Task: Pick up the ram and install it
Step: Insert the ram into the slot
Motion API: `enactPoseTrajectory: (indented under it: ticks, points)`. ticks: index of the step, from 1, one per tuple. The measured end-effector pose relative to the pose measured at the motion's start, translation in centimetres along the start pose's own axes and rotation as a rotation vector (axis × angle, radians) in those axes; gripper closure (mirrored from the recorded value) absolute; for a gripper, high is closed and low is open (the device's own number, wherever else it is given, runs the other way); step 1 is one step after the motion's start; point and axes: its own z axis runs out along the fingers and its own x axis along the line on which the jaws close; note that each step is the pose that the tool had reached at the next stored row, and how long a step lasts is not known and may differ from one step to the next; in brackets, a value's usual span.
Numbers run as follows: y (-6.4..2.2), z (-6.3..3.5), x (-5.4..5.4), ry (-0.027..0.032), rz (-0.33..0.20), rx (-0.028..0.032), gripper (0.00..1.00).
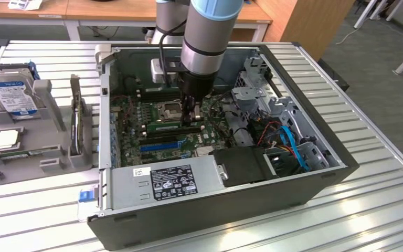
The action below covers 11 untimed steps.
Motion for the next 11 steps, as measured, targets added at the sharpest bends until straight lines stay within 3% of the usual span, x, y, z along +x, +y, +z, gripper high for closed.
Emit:
enactPoseTrajectory:
  ticks: [11]
  points:
    - [0.00, 0.00, 0.00, 0.0006, -0.013, -0.0007, 0.88]
